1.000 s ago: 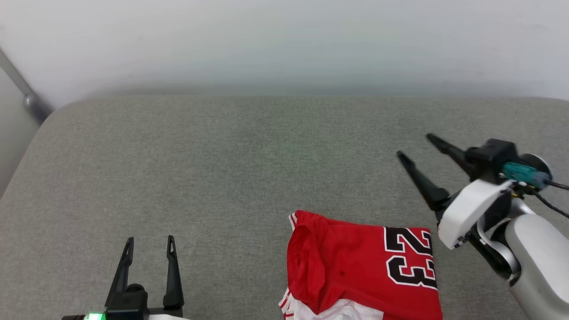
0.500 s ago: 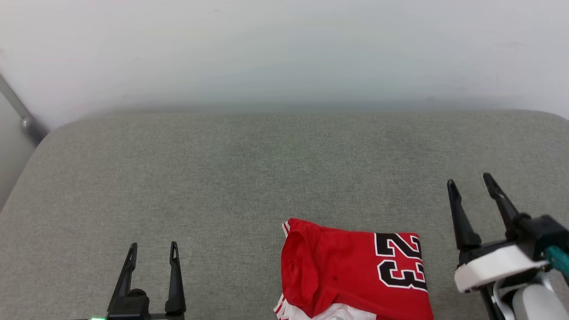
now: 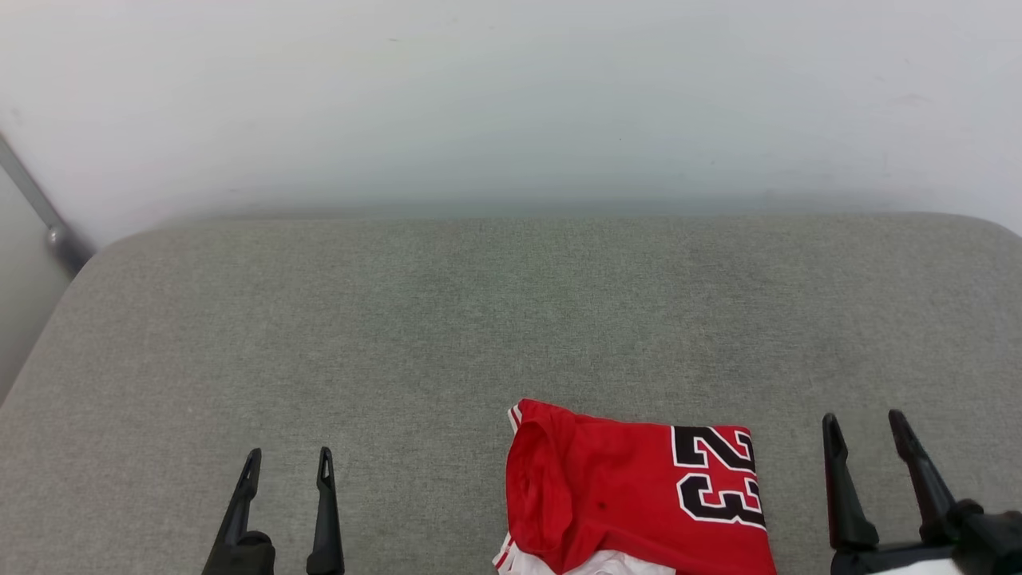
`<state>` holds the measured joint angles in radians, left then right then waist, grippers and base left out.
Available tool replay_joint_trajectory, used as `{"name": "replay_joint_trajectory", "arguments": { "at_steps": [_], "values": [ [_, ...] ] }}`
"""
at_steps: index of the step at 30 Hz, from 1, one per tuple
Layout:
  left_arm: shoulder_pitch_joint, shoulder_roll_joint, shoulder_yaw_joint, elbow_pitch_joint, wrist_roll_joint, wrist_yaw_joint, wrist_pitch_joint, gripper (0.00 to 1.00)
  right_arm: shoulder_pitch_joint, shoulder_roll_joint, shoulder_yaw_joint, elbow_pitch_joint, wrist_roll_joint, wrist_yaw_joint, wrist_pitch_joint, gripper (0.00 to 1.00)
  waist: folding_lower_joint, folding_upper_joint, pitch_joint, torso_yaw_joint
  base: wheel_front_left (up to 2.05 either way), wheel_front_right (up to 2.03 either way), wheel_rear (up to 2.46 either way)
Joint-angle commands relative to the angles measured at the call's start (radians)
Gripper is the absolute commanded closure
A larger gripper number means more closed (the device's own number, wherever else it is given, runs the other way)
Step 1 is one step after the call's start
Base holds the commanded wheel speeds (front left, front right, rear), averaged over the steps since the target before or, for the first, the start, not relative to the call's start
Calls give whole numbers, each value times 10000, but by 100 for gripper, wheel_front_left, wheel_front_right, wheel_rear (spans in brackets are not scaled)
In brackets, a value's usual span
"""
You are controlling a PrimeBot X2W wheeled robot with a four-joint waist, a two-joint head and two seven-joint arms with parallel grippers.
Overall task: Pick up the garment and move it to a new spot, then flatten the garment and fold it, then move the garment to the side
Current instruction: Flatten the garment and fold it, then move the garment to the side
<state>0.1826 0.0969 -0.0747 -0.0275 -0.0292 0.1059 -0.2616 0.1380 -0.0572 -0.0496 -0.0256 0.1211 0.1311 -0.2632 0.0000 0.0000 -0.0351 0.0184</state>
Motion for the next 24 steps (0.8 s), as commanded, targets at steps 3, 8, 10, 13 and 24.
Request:
{"name": "replay_joint_trajectory", "arguments": {
  "at_steps": [3, 8, 10, 13, 24],
  "values": [
    [193, -28, -2, -8, 41, -75, -44, 0, 503, 88, -2, 54, 121, -8, -14, 0, 0, 0, -45, 1, 0, 0, 0],
    [253, -57, 37, 60, 22, -137, -44, 0, 691, 91, 33, 212, 271, -8, -14, 0, 0, 0, -48, 12, 0, 0, 0],
    [271, -72, 64, 105, 16, -162, -44, 0, 714, 90, 34, 280, 276, -8, -16, 0, 0, 0, -45, 29, 0, 0, 0],
    [256, -80, 109, 135, 9, -225, -44, 0, 657, 91, 20, 320, 284, -8, -16, 0, 0, 0, -36, 52, 0, 0, 0],
    [148, -127, 248, 199, 50, -321, -44, 0, -268, 90, -503, -9, 102, -8, -17, 0, 0, 0, 106, 110, 0, 0, 0]
  ]
}}
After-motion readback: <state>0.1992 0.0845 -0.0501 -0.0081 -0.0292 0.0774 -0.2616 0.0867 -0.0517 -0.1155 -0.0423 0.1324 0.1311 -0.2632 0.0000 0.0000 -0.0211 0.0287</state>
